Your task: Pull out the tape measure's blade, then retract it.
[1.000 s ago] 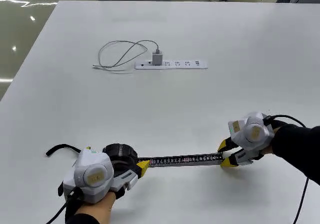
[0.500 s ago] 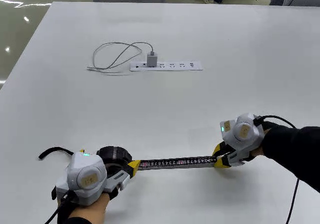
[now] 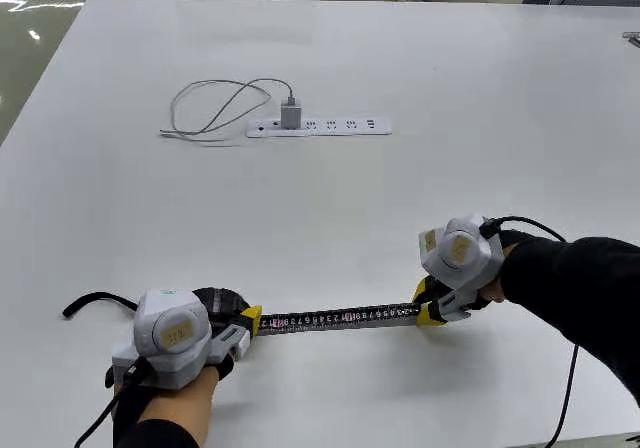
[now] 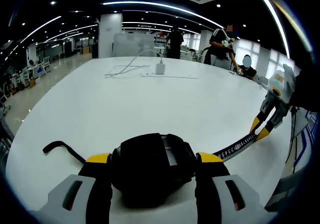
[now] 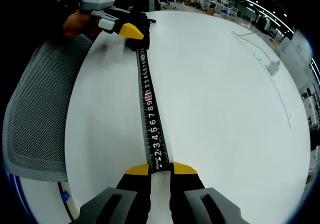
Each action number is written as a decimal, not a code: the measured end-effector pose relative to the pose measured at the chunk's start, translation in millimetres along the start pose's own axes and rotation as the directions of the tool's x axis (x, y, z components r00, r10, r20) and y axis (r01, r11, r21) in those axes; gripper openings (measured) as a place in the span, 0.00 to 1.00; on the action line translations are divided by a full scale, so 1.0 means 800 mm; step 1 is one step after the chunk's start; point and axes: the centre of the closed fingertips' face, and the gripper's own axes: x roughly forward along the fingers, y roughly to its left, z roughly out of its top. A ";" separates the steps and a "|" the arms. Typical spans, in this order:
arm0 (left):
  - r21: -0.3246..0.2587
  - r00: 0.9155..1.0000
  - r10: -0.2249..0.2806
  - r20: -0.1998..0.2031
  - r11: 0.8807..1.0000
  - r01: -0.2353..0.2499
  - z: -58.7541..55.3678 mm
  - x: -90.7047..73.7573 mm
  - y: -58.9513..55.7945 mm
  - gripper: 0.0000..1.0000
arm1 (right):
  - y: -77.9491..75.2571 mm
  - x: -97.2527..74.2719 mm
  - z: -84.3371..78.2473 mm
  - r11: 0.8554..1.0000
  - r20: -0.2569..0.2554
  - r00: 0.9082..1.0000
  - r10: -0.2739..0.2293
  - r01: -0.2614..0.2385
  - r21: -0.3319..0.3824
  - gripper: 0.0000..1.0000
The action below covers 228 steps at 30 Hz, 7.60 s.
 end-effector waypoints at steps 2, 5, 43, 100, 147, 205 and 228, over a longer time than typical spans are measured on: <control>-0.004 1.000 0.003 -0.004 1.000 -0.003 0.000 0.000 0.001 0.63 | -0.001 0.000 0.000 1.000 0.003 1.000 -0.001 0.001 -0.001 0.09; 0.002 1.000 -0.001 0.005 1.000 0.001 0.000 -0.001 0.001 0.62 | -0.001 0.000 0.000 1.000 0.006 1.000 0.001 -0.001 -0.012 0.09; 0.025 0.999 -0.012 -0.030 1.000 0.012 -0.004 0.001 0.002 0.62 | 0.000 0.006 0.015 1.000 -0.009 1.000 -0.012 0.012 0.008 0.10; 0.033 0.998 -0.025 -0.050 0.999 0.027 -0.006 0.003 0.001 0.62 | 0.005 0.017 0.041 0.994 -0.065 0.998 0.004 -0.011 -0.105 0.09; 0.038 0.998 -0.025 -0.050 0.999 0.027 -0.006 0.004 0.002 0.62 | 0.007 0.028 0.069 0.996 -0.051 0.999 0.007 -0.012 -0.092 0.10; 0.040 0.998 -0.030 -0.058 0.999 0.032 -0.007 0.004 0.002 0.62 | 0.013 0.039 0.102 0.995 -0.014 1.000 0.008 -0.009 -0.100 0.09; 0.045 0.998 -0.041 -0.056 0.998 0.044 -0.007 0.004 0.001 0.62 | 0.019 0.043 0.113 0.994 -0.013 1.000 0.003 -0.005 -0.112 0.10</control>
